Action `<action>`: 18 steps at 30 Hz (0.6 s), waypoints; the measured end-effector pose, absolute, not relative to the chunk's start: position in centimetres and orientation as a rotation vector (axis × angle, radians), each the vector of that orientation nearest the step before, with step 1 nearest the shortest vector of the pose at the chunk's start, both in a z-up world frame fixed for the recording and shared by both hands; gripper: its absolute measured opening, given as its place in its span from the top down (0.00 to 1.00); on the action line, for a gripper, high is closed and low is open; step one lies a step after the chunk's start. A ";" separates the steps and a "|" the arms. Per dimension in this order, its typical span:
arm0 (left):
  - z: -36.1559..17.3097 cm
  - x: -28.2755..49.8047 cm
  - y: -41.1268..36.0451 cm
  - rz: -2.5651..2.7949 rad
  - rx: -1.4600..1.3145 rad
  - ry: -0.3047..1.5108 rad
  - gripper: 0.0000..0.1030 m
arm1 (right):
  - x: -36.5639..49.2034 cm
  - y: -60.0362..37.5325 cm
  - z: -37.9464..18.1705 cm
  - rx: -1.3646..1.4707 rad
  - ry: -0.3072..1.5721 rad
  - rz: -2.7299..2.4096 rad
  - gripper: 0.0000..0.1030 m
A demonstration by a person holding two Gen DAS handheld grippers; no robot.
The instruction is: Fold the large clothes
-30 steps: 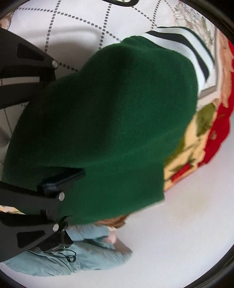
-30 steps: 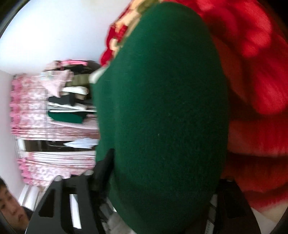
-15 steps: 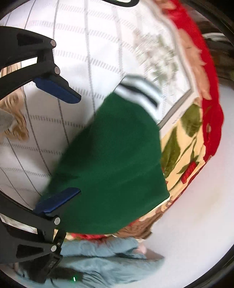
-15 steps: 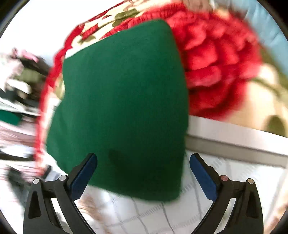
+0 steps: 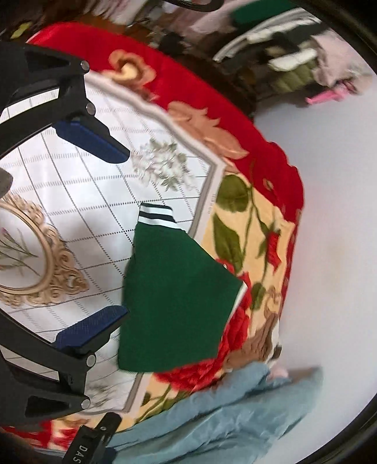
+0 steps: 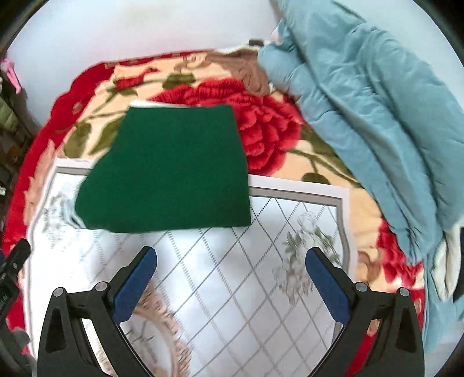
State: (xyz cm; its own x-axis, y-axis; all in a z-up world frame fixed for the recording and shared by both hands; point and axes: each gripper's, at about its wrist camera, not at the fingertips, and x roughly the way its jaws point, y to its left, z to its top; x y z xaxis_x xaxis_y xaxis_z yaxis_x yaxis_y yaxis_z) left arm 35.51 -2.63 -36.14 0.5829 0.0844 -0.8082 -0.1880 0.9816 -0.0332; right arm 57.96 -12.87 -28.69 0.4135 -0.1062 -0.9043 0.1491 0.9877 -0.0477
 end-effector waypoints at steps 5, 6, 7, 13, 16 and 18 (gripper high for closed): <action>-29.4 31.6 -3.6 0.103 -0.008 0.908 0.03 | 52.0 -12.0 -21.5 0.043 1.071 -0.182 0.00; -27.6 30.5 -3.8 0.089 0.013 0.897 0.03 | 50.8 -11.7 -19.9 0.036 1.053 -0.192 0.00; -26.5 29.8 -4.0 0.082 0.028 0.889 0.03 | 49.1 -11.5 -18.0 0.033 1.029 -0.198 0.00; -18.9 24.6 -4.4 0.022 0.040 0.858 0.03 | 40.8 -12.0 -9.2 0.057 0.964 -0.240 0.00; -15.6 22.0 -4.5 0.016 0.036 0.838 0.03 | 36.5 -12.4 -4.8 0.056 0.920 -0.266 0.00; -13.5 20.2 -4.4 0.013 0.020 0.825 0.03 | 33.8 -12.6 -2.1 0.059 0.890 -0.282 0.00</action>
State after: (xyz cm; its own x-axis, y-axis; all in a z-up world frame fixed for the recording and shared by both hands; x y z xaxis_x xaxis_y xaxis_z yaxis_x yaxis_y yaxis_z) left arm 20.16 -4.42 -13.47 0.6786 0.0199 -0.7343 -0.0041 0.9997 0.0233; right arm 33.83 -12.63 -2.08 0.5950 -0.2183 -0.7735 0.2671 0.9614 -0.0659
